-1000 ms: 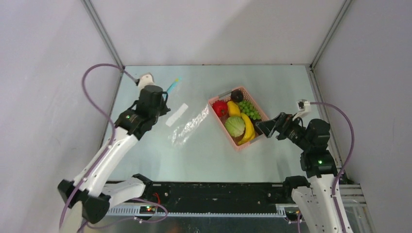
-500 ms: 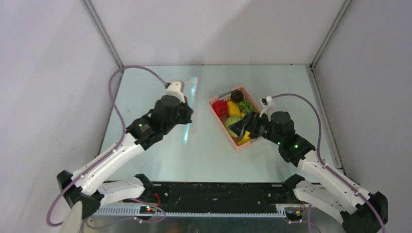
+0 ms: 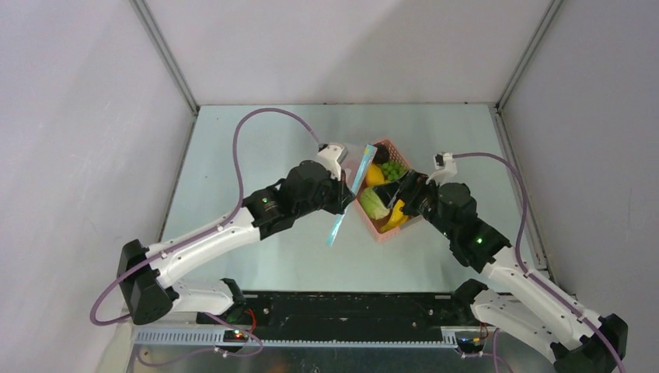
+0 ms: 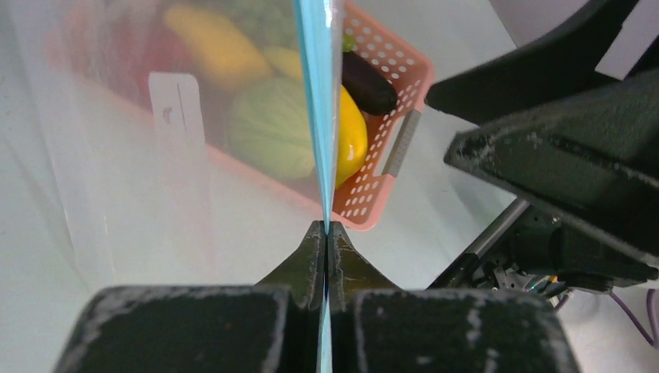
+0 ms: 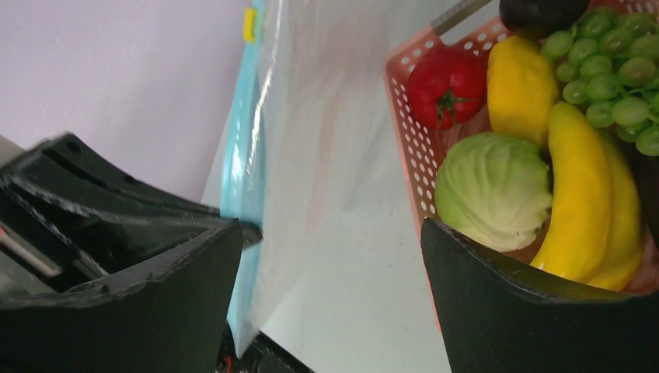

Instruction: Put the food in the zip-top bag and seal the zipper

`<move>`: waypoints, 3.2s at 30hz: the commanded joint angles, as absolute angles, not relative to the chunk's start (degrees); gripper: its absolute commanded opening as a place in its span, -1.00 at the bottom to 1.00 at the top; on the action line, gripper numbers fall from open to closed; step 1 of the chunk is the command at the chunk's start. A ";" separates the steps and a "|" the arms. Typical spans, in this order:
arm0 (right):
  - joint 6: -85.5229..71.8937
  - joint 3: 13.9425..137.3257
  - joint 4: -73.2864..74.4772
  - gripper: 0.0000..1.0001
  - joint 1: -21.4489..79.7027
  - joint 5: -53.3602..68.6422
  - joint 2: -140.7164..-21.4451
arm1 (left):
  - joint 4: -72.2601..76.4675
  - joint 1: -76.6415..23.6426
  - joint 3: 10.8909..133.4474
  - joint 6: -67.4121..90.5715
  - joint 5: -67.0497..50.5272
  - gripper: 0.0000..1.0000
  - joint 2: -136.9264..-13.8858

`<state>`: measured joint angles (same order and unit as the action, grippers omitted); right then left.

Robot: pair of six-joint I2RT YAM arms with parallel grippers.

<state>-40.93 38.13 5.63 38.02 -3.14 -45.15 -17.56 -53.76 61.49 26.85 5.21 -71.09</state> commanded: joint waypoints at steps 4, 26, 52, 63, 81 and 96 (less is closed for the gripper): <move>-45.71 40.72 0.76 0.70 38.10 -9.77 -45.79 | -14.66 -57.29 63.41 23.48 6.43 -1.00 -72.79; -46.25 51.50 8.22 -0.33 41.12 -14.45 -59.91 | -18.47 -62.39 67.62 20.12 10.38 -0.89 -76.15; -40.66 42.63 -18.39 -0.98 31.97 37.59 -54.54 | -4.05 -51.10 45.32 17.37 -11.90 0.99 -51.98; -42.00 42.63 -21.23 -0.99 31.81 36.62 -57.03 | 4.86 -50.47 45.38 19.45 -27.34 0.99 -58.79; -41.07 42.19 -20.40 -1.00 34.46 20.40 -53.05 | 5.11 -50.55 43.49 23.75 -28.53 0.40 -60.00; -39.88 41.57 -18.15 -1.00 36.30 15.21 -51.28 | 4.86 -50.68 41.60 25.26 -28.90 0.29 -58.42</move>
